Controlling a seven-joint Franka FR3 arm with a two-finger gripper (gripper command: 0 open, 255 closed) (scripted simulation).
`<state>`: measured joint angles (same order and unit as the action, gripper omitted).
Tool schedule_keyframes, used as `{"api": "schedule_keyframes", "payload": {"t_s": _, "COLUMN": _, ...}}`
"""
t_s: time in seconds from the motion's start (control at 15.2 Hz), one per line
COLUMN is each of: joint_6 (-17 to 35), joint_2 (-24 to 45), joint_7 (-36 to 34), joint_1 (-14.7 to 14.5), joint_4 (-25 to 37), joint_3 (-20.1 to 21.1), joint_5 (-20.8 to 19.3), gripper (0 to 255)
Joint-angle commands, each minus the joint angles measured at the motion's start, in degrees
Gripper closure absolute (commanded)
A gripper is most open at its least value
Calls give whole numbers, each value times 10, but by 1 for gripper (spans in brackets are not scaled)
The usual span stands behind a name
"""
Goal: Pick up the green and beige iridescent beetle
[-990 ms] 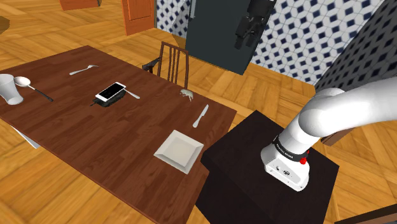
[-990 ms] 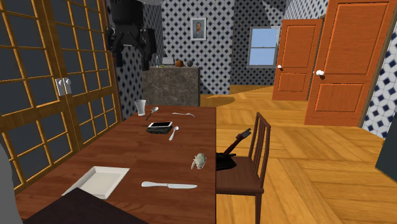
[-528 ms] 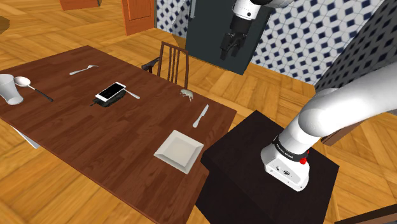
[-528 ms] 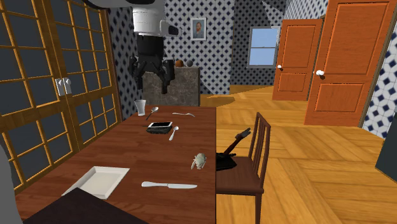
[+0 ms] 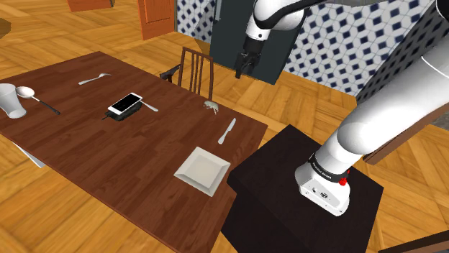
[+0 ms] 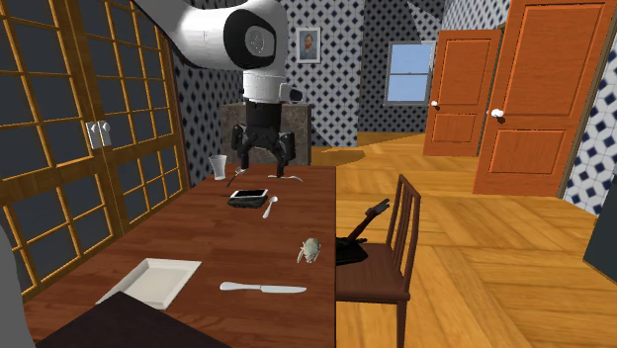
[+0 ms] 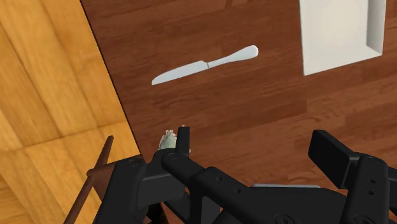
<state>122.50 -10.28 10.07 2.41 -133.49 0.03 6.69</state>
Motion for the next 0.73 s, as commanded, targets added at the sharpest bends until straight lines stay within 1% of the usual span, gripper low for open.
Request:
{"api": "schedule_keyframes", "payload": {"t_s": 0.0, "joint_6": 23, "joint_2": 48, "joint_7": 10, "joint_1": 1, "joint_4": 23, "joint_3": -3, "joint_5": 3, "gripper": 0}}
{"api": "schedule_keyframes", "payload": {"t_s": 0.33, "joint_6": 71, "joint_2": 159, "joint_7": 34, "joint_1": 4, "joint_4": 78, "joint_3": -6, "joint_5": 13, "gripper": 0}}
{"api": "schedule_keyframes", "payload": {"t_s": 0.66, "joint_6": 103, "joint_2": 272, "joint_7": 54, "joint_1": 9, "joint_4": 150, "joint_3": -5, "joint_5": 22, "gripper": 0}}
